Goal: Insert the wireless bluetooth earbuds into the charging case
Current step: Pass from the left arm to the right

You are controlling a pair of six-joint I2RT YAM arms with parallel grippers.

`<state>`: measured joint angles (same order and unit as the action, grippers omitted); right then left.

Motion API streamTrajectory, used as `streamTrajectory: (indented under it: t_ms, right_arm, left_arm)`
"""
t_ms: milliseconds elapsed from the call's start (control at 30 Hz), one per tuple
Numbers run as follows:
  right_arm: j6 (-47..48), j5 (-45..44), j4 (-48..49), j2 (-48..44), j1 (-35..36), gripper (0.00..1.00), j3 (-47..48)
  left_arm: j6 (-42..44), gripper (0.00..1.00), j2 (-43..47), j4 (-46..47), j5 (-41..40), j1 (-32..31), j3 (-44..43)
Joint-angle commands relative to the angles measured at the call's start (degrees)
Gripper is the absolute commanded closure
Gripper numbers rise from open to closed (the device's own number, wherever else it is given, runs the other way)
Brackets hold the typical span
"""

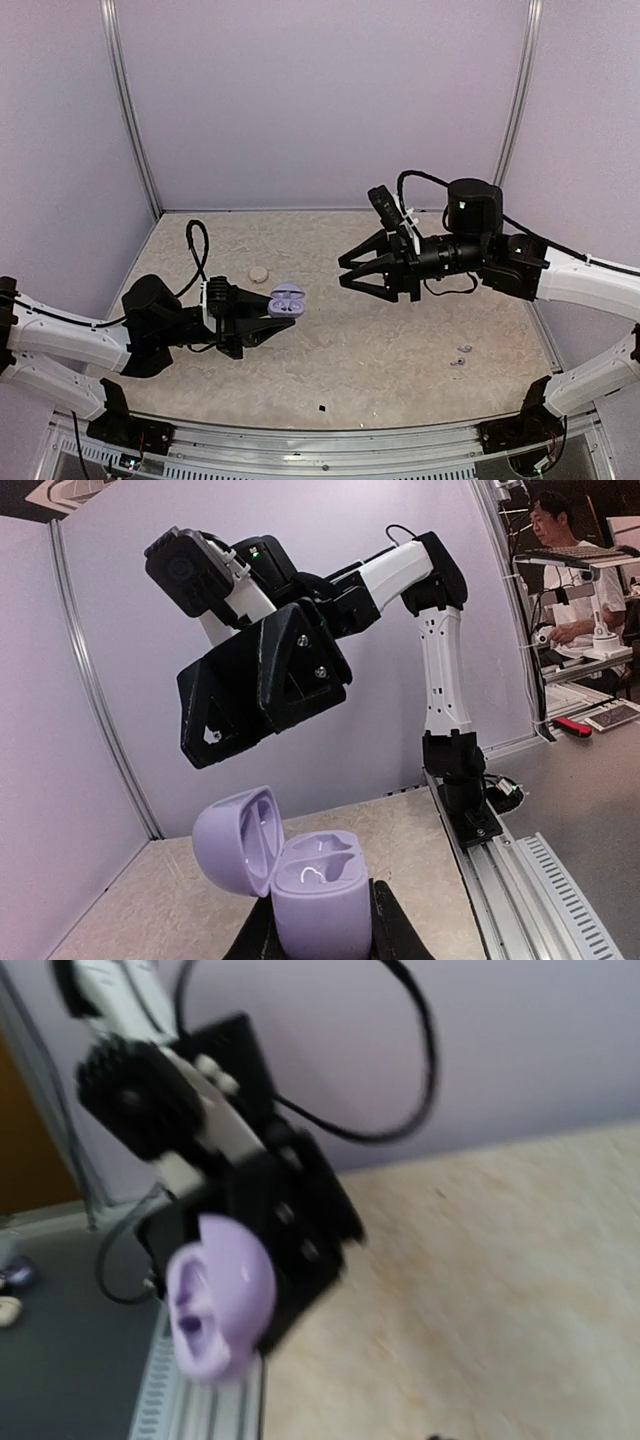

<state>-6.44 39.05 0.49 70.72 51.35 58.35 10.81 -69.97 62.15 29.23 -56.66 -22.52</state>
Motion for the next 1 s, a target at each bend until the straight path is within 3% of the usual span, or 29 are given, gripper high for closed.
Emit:
streamTrajectory:
  t_ms: [0,600,967]
  right_arm:
    - [-0.54,3.79,13.01,3.96,2.48,0.52,1.26]
    - [-0.52,4.79,27.18,11.21,7.19,0.54,1.21]
    - [-1.40,4.12,28.01,12.95,8.59,0.54,1.39]
  left_arm:
    - [-0.19,1.00,-1.49,4.02,0.75,-1.38,-0.61]
    - [1.52,1.00,-3.79,8.34,-3.01,-4.65,-2.17]
    - [2.63,1.00,-3.59,8.52,-4.49,-4.91,-2.20]
